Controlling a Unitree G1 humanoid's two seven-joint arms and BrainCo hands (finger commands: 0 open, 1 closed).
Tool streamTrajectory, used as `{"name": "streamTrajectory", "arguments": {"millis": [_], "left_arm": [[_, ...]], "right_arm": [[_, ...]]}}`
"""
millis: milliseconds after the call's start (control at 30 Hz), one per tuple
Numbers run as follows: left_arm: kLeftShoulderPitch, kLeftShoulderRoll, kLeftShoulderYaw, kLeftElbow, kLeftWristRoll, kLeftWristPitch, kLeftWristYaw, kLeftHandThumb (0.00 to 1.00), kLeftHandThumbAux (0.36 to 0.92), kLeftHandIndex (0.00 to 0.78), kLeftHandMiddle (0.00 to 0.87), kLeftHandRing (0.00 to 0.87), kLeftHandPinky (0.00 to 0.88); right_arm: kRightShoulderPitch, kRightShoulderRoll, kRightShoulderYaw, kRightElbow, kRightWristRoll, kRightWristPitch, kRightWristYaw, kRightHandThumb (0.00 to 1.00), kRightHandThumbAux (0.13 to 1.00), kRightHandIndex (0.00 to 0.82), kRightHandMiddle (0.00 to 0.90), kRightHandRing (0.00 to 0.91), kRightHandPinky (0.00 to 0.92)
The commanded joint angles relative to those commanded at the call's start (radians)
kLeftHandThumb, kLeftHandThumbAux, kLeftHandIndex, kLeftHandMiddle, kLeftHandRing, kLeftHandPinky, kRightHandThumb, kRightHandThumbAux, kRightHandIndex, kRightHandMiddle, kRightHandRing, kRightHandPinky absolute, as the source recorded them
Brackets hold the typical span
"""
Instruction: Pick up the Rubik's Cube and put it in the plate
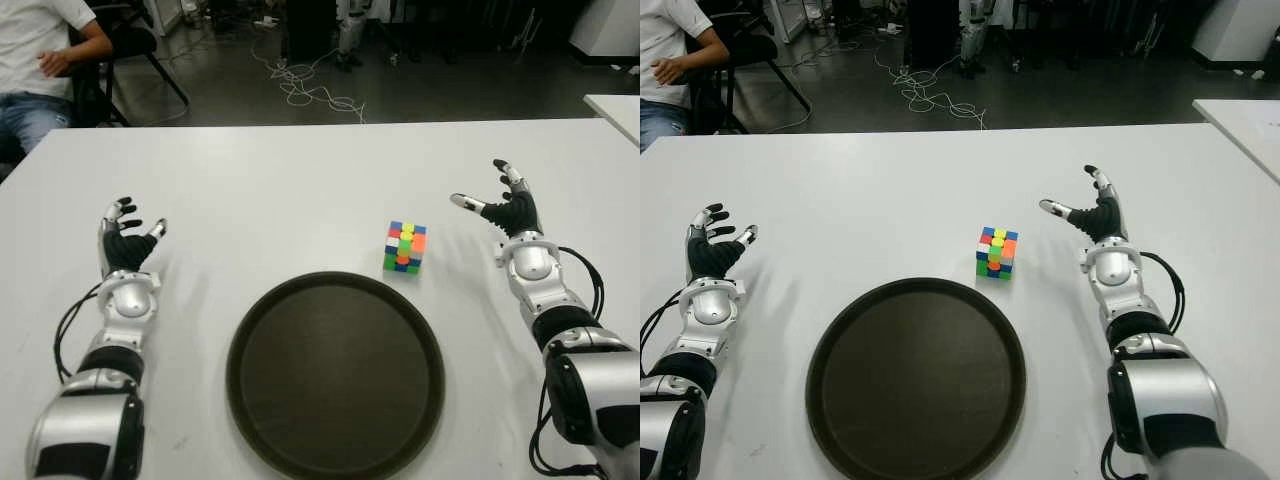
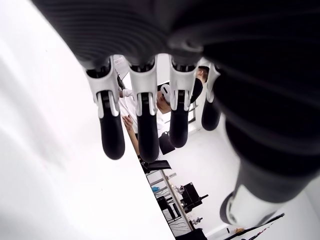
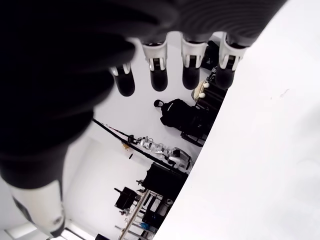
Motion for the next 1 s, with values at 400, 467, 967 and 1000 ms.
{"name": "streamTrajectory", "arguments": {"millis": [400, 467, 967, 1000], "left_arm": [[0.002, -0.001, -0.003, -0.003, 0.000, -0.001, -0.006, 0.116, 0.743, 0.150, 0.220, 0.260, 0.330], [0.002, -0.001, -0.004, -0.004, 0.001, 0.000, -0.004, 0.112, 0.748, 0.146, 0.219, 0.262, 0.335], [0.001, -0.004, -0.002, -0.007, 0.001, 0.015, 0.006, 0.122, 0.749, 0.152, 0.215, 0.256, 0.324], [0.001, -0.005, -0.002, -0.007, 0.001, 0.017, 0.007, 0.126, 0.751, 0.151, 0.213, 0.251, 0.315]], "right_arm": [[0.030, -0.016, 0.107, -0.039, -0.095, -0.099, 0.017, 0.000, 0.593, 0.041, 0.018, 0.019, 0.030], [0.031, -0.022, 0.119, -0.040, -0.103, -0.111, 0.030, 0.000, 0.597, 0.047, 0.025, 0.028, 0.037], [0.025, -0.032, 0.121, -0.041, -0.082, -0.113, 0.175, 0.000, 0.634, 0.035, 0.005, 0.005, 0.007], [0.024, -0.033, 0.122, -0.042, -0.083, -0.112, 0.179, 0.000, 0.635, 0.030, 0.003, 0.003, 0.008]]}}
